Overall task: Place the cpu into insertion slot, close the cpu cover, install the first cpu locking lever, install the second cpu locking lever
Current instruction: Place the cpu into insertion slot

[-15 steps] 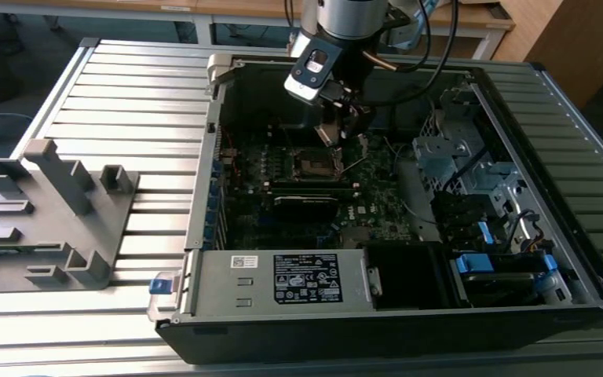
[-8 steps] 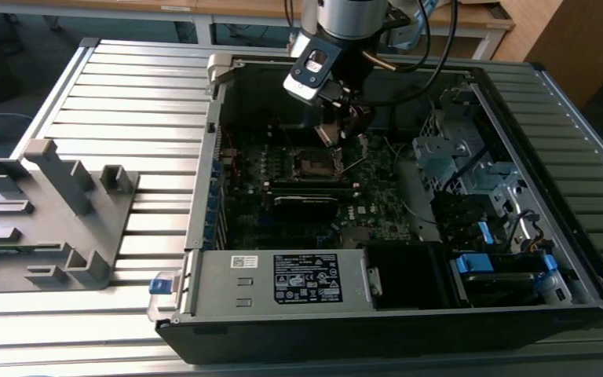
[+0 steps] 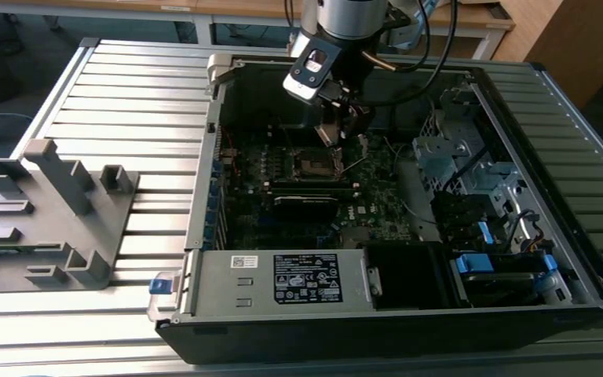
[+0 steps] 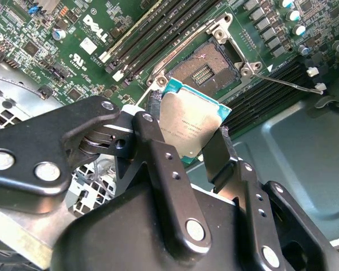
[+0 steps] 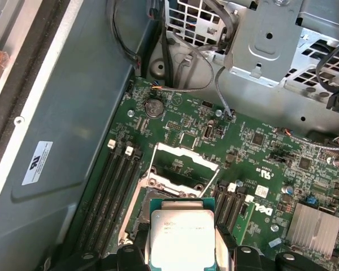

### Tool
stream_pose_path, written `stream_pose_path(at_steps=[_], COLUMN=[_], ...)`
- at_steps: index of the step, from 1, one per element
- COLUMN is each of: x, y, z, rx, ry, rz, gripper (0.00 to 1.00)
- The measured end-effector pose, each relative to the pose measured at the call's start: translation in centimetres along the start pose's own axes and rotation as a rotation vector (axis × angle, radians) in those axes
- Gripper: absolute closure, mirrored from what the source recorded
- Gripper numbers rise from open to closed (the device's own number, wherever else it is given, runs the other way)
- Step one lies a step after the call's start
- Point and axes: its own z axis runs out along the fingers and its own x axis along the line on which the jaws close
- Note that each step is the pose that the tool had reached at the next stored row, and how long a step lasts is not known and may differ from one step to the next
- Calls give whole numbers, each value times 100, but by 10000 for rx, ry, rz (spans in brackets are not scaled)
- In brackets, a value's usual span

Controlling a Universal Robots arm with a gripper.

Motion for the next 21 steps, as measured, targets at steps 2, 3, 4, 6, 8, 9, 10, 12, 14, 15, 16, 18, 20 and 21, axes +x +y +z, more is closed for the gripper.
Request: stream_pose_path(at_steps=[2, 3, 4, 6, 8, 9, 10, 12, 14, 15, 16, 18, 20, 21], x=[0, 0, 0, 0, 0, 0, 0, 0, 0, 0, 0, 0, 0, 0], y=[0, 0, 0, 0, 0, 0, 0, 0, 0, 0, 0, 0, 0, 0], z=[0, 0, 0, 0, 0, 0, 0, 0, 0, 0, 0, 0, 0, 0], rx=[0, 0, 0, 0, -1, -1, -1, -1, -1, -1, 0, -1, -1, -1], ry=[0, 0, 0, -2, -3, -3, -3, -4, -4, -4, -4, -4, -4, -5], rz=[4, 4, 5, 23, 40, 41, 42, 45, 46, 47, 48, 50, 57, 70], gripper=[46, 46, 46, 46, 46, 46, 46, 46, 46, 46, 46, 46, 46, 46])
